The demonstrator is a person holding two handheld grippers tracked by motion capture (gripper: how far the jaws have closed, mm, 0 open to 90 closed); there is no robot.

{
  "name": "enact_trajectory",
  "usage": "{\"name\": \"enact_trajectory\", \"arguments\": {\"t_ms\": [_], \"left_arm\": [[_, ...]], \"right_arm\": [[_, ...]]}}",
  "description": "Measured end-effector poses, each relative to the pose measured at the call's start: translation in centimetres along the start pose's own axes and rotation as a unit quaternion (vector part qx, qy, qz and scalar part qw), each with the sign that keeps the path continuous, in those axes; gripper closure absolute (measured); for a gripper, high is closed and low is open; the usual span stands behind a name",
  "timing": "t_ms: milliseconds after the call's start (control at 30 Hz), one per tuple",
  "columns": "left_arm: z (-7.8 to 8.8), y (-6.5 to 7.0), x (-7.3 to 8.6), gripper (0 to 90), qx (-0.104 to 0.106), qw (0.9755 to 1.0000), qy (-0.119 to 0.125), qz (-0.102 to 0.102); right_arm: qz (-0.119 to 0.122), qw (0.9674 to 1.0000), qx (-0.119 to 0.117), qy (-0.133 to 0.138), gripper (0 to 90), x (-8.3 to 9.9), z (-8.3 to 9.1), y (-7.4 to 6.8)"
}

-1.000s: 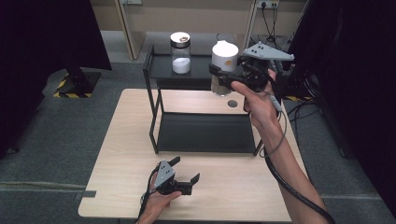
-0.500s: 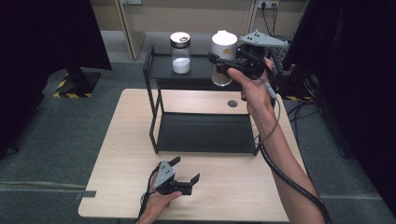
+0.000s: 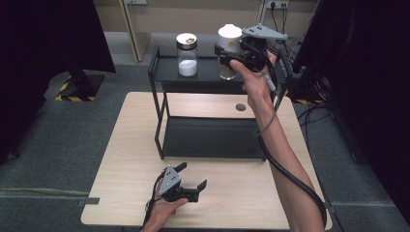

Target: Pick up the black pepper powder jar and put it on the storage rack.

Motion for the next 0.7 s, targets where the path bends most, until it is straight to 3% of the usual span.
{"name": "enact_trajectory", "arguments": {"t_ms": [700], "left_arm": [[0.1, -0.2, -0.1, 1.1, 0.000, 1.0000, 0.004, 0.003]], "right_arm": [[-0.006, 0.9998, 0.022, -0.001, 30.5, 0.1, -2.9, 0.2]]}}
Point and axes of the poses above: each handheld gripper's, and its own axes: z roughly backward along the jaws, x roughly out of its underside, y roughly to its right, the point moved 8 cm from there along -z, roughly forward along the jaws, and after that the axes turned 8 degrees about -y, right-handed, at the moved point
